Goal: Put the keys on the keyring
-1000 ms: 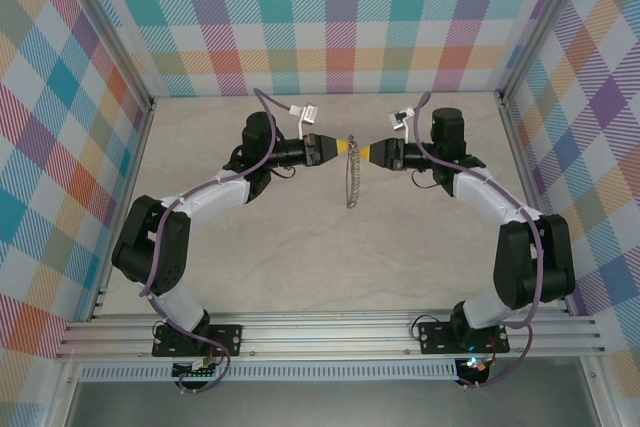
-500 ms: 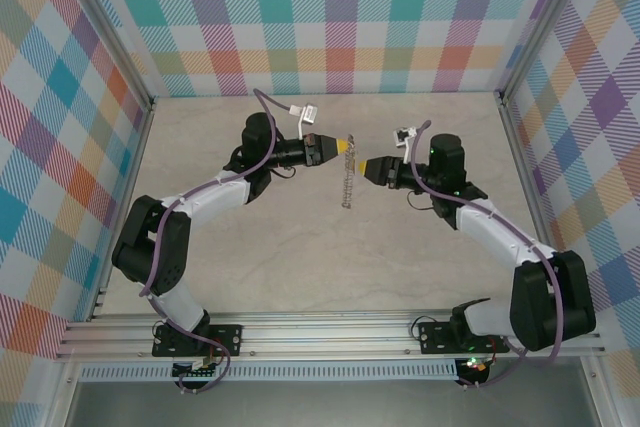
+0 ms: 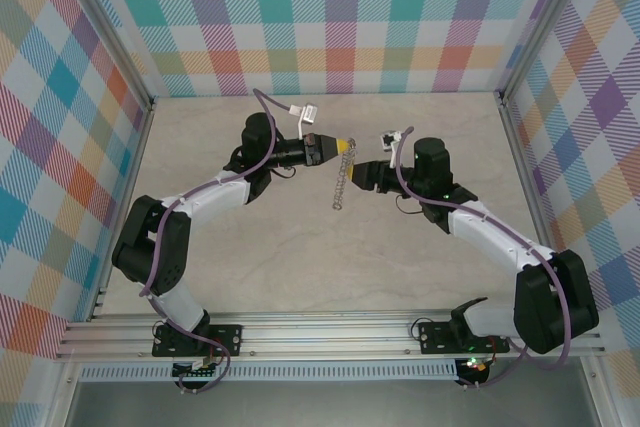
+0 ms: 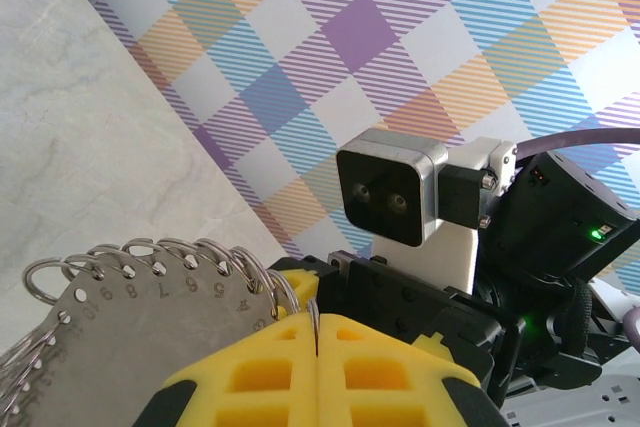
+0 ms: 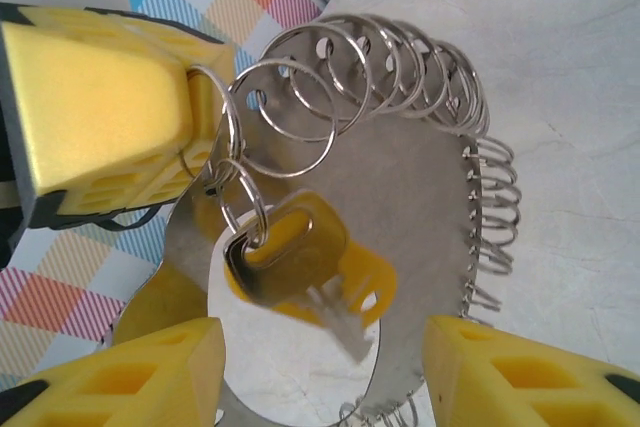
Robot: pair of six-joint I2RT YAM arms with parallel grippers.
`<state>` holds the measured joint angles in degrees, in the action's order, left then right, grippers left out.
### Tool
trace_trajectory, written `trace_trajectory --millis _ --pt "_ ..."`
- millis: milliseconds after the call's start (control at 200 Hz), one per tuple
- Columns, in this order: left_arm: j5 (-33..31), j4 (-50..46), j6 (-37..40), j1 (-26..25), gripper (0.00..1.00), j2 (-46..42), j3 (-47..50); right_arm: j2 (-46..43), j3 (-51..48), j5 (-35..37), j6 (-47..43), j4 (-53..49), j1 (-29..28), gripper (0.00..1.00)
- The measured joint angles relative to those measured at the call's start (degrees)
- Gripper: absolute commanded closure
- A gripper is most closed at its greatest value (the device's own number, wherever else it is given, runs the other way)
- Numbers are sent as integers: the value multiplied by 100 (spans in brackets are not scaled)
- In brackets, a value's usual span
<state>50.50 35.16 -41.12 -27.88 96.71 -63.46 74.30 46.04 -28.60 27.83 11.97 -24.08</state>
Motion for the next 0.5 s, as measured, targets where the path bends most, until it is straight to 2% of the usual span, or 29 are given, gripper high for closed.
trace_trajectory --millis 75,305,500 --pt "0 7 -2 0 100 0 0 0 2 125 -2 0 -15 50" --pt "-2 103 -42 0 100 0 2 0 15 291 -35 -2 -103 78" --pt "-20 101 -66 0 100 0 22 -26 17 256 -129 -4 -175 97"
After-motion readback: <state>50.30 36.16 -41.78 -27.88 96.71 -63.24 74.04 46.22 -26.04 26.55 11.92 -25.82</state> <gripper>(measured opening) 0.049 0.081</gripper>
